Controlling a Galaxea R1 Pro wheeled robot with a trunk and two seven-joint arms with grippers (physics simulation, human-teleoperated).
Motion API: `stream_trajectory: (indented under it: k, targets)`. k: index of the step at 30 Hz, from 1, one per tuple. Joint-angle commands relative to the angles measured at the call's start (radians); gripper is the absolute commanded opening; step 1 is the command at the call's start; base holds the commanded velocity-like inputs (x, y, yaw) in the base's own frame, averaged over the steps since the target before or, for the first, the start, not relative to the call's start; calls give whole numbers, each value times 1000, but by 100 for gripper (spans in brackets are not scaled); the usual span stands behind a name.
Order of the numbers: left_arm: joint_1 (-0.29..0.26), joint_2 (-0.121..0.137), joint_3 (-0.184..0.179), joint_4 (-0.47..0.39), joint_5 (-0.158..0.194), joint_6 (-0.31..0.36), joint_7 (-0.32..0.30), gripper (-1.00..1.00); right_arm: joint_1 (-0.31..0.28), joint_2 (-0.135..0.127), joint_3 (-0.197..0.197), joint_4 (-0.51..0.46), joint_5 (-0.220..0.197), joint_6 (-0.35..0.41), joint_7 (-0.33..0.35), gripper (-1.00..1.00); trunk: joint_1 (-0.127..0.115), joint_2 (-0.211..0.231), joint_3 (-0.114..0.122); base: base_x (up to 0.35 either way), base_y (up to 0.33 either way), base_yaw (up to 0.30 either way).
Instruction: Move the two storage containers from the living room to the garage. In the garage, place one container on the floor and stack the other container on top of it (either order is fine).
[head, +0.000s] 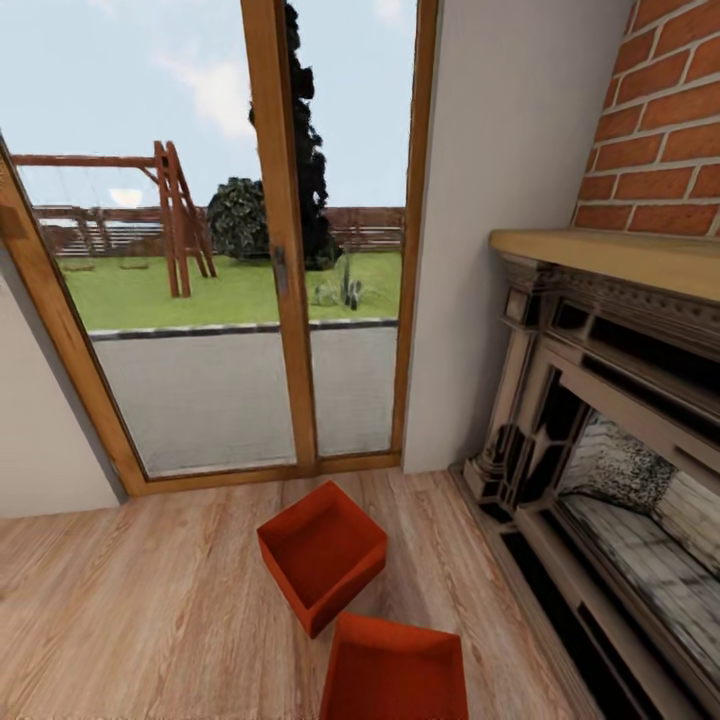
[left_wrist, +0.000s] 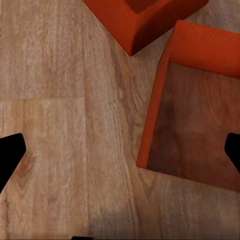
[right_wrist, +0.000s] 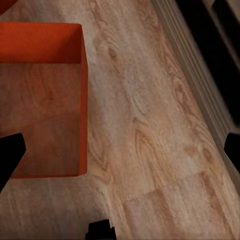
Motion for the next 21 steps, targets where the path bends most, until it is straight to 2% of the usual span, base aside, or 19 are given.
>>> stream_trajectory:
  k: [1, 12, 21]
  targets:
    - [-1, 0, -9, 1, 9, -3, 3, 100, 0, 0, 2, -2, -9, -2, -1, 100, 0, -1, -3, 0, 0, 78]
    - [-1, -1, -9, 5, 9, -2, 4, 100, 0, 0, 4, -2, -9, -2, -2, 100, 0, -1, -12, 0, 0, 29]
    - [-1, -1, -9, 5, 10, -1, 1, 100, 0, 1, 6, -2, -8, -2, -1, 100, 0, -1, -22, 0, 0, -126]
